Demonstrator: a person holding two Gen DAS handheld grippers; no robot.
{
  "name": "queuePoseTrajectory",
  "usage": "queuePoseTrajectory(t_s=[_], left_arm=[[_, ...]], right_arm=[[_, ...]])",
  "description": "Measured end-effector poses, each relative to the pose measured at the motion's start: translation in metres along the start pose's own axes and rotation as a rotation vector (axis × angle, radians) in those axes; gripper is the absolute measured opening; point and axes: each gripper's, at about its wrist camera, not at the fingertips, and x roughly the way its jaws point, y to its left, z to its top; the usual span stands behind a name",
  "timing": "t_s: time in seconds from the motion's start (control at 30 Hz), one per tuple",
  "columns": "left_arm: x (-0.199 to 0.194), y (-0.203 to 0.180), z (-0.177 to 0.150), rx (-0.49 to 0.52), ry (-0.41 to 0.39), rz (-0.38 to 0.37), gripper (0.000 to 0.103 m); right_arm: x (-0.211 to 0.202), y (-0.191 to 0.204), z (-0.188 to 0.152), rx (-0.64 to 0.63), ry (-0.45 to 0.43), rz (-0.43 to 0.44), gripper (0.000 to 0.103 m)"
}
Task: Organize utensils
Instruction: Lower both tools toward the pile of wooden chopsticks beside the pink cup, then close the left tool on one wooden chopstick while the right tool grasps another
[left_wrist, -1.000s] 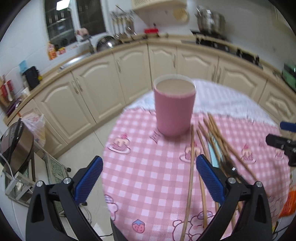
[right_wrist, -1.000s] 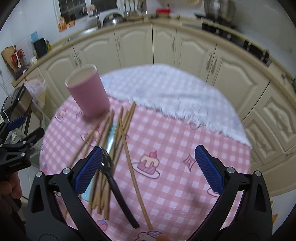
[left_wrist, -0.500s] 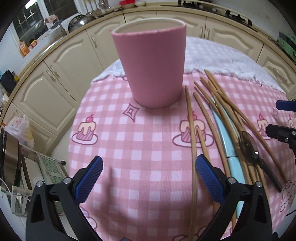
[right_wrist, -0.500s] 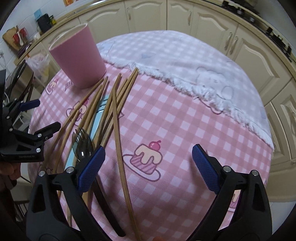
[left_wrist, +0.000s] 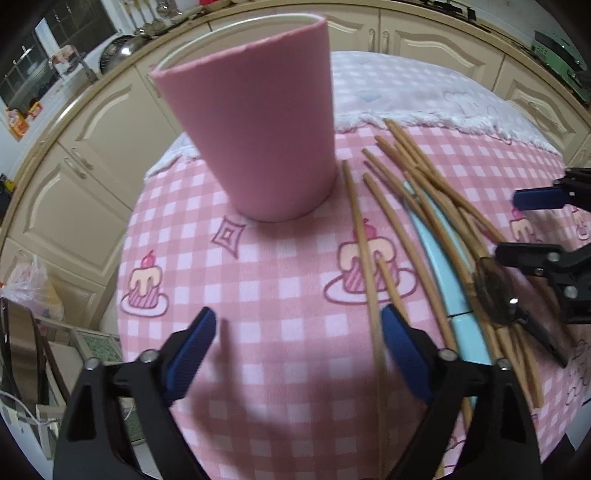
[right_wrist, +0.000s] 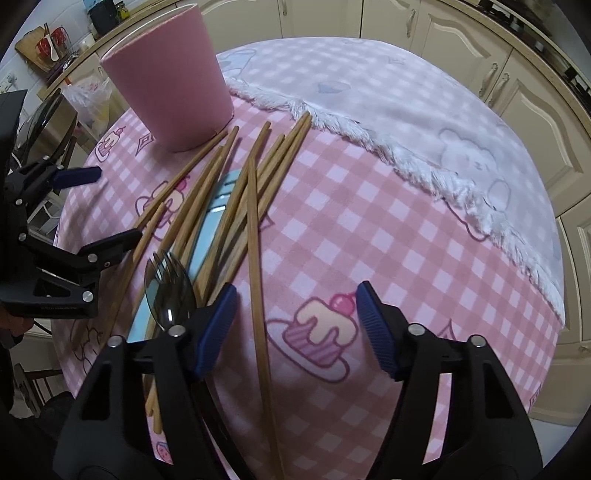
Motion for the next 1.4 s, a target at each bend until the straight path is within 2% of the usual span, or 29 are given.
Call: queuePoseTrajectory(t_s=[0.07, 0.13, 0.17, 0.2, 0.23, 0.3, 0.5, 0.63, 0.7, 0.87, 0.9, 0.93, 1.0, 1.07, 1.13, 1.27, 1.3, 1.4], left_arm=[[-0.001, -0.007, 0.005, 0.026, 0.006, -0.021, 0.071], [-0.002, -0.014, 0.010, 0.048, 0.008, -0.050, 0.051], [-0.003, -0.017, 0.013, 0.056, 0.010, -0.074, 0.044], [-0.003, -0.021, 0.015, 0.059, 0.010, -0.089, 0.033], [-0.004, -0.023, 0.016, 0.062, 0.009, -0.105, 0.022], [-0.006, -0.027, 0.019, 0.056, 0.003, -0.104, 0.006], [-0.025, -0.023, 0.016, 0.000, -0.060, -0.134, 0.005], [-0.051, -0.026, 0.017, -0.017, -0.148, -0.170, 0.005], [-0.063, -0.023, 0.014, -0.026, -0.189, -0.186, 0.005], [-0.073, -0.019, 0.008, -0.050, -0.223, -0.179, 0.005], [-0.076, -0.019, 0.008, -0.054, -0.229, -0.176, 0.005], [-0.077, -0.019, 0.005, -0.057, -0.232, -0.178, 0.005], [-0.078, -0.014, 0.005, -0.062, -0.237, -0.182, 0.005], [-0.078, -0.011, 0.004, -0.065, -0.241, -0.181, 0.005], [-0.078, -0.011, 0.005, -0.064, -0.244, -0.182, 0.005], [-0.081, -0.010, 0.004, -0.063, -0.258, -0.181, 0.005], [-0.083, -0.009, 0.004, -0.066, -0.266, -0.176, 0.005], [-0.089, -0.004, 0.004, -0.081, -0.289, -0.175, 0.005]], right_arm=[[0.001, 0.003, 0.005, -0.017, 0.004, -0.022, 0.051], [0.000, 0.004, 0.006, -0.026, 0.002, -0.019, 0.024], [0.000, 0.004, 0.006, -0.020, 0.001, 0.005, 0.018], [-0.001, 0.003, 0.005, -0.013, -0.001, 0.025, 0.009], [-0.001, 0.003, 0.004, -0.010, -0.005, 0.030, 0.008], [-0.005, -0.002, 0.001, 0.019, -0.027, 0.054, 0.007], [-0.034, -0.024, -0.006, 0.123, -0.157, 0.128, 0.007], [-0.052, -0.034, -0.006, 0.173, -0.234, 0.163, 0.007], [-0.052, -0.037, -0.006, 0.178, -0.227, 0.162, 0.007], [-0.032, -0.028, -0.005, 0.121, -0.108, 0.090, 0.010], [-0.028, -0.025, -0.005, 0.108, -0.087, 0.084, 0.018], [-0.023, -0.022, -0.007, 0.096, -0.070, 0.074, 0.034], [-0.019, -0.016, -0.007, 0.076, -0.055, 0.061, 0.052], [-0.015, -0.008, -0.006, 0.040, -0.037, 0.042, 0.051], [-0.007, -0.001, -0.004, 0.008, -0.009, 0.007, 0.027], [0.002, 0.017, -0.003, -0.084, 0.017, -0.061, 0.020], [-0.001, 0.019, -0.003, -0.090, 0.018, -0.046, 0.008], [-0.010, 0.014, -0.003, -0.052, -0.021, -0.011, 0.006]])
